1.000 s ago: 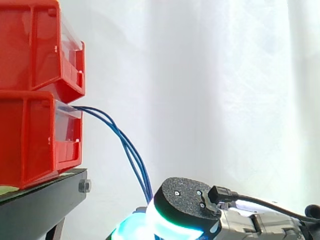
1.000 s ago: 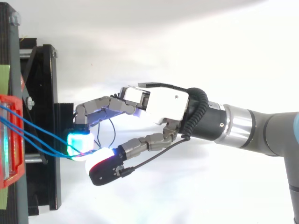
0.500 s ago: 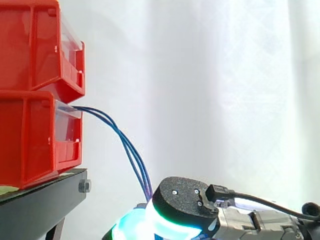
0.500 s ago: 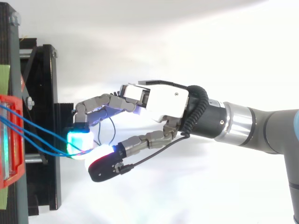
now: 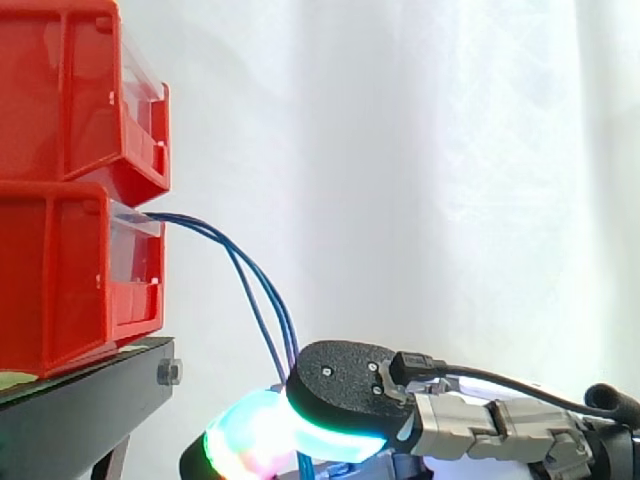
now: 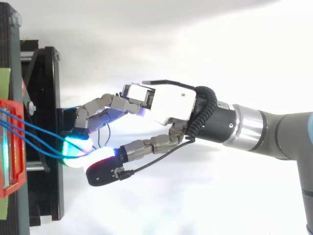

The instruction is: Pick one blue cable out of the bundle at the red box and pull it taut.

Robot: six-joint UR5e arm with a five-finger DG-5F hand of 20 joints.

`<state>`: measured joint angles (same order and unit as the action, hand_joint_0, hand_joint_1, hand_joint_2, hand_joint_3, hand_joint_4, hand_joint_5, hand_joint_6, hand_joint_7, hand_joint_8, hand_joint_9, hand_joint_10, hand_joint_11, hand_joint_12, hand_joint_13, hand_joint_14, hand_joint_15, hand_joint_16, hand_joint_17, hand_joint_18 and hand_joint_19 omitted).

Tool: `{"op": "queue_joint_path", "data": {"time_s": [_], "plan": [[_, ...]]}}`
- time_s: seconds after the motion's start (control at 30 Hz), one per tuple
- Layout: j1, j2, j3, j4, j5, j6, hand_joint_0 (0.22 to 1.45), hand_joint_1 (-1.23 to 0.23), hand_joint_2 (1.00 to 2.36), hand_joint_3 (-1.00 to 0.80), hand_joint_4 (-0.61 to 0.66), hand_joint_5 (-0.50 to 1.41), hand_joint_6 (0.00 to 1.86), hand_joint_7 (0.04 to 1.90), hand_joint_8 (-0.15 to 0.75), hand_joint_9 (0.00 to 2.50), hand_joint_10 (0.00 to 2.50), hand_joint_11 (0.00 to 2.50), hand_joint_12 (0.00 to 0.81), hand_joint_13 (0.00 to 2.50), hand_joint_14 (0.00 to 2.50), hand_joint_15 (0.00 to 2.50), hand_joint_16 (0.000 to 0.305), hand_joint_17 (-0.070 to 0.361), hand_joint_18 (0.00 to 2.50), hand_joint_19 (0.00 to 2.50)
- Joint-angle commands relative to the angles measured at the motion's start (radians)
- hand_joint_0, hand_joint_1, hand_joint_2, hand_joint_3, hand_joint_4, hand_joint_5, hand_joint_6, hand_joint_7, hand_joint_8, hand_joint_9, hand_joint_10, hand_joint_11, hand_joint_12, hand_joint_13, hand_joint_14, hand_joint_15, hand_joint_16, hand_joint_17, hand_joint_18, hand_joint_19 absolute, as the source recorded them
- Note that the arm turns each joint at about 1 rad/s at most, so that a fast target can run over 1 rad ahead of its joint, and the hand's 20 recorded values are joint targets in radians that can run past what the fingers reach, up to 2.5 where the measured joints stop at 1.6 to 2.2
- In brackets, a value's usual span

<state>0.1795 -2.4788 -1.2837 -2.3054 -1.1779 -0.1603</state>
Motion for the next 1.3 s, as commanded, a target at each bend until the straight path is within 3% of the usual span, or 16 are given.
{"op": "queue_joint_path", "data": {"time_s": [0.0,0.3,0.7,0.83,1.0,1.27], "plan": [[-0.003,0.009,0.004,-0.002,-0.009,-0.001,0.59,-0.78,1.01,-0.23,0.03,-0.18,0.86,0.94,0.315,0.76,0.01,0.63,0.387,0.65,0.01,0.29,0.049,0.11,0.62,0.35],[-0.014,0.024,0.004,-0.1,-0.052,-0.002,0.51,-0.69,1.0,-0.5,0.11,-0.16,0.82,0.87,0.329,0.76,0.01,0.61,0.408,0.65,0.01,0.31,0.053,0.118,0.62,0.36],[-0.026,0.026,0.004,-0.115,-0.063,-0.007,0.49,-0.46,1.0,-0.5,0.14,-0.13,0.65,1.03,0.337,0.76,0.01,0.6,0.413,0.65,0.01,0.31,0.054,0.122,0.6,0.37],[-0.034,0.027,0.004,-0.115,-0.075,-0.008,0.53,-0.55,1.0,-0.45,0.08,-0.14,0.67,1.06,0.33,0.76,0.01,0.6,0.401,0.64,0.01,0.32,0.052,0.117,0.59,0.38],[-0.035,0.031,0.006,-0.115,-0.077,-0.008,0.54,-0.65,1.01,-0.39,0.11,-0.18,0.79,0.87,0.324,0.75,0.01,0.62,0.398,0.65,0.01,0.32,0.052,0.116,0.6,0.38],[-0.031,0.031,0.004,-0.112,-0.077,-0.027,0.49,-0.57,1.0,-0.5,0.16,-0.18,0.78,0.8,0.338,0.75,0.01,0.62,0.415,0.66,0.01,0.32,0.055,0.124,0.62,0.37]]}}
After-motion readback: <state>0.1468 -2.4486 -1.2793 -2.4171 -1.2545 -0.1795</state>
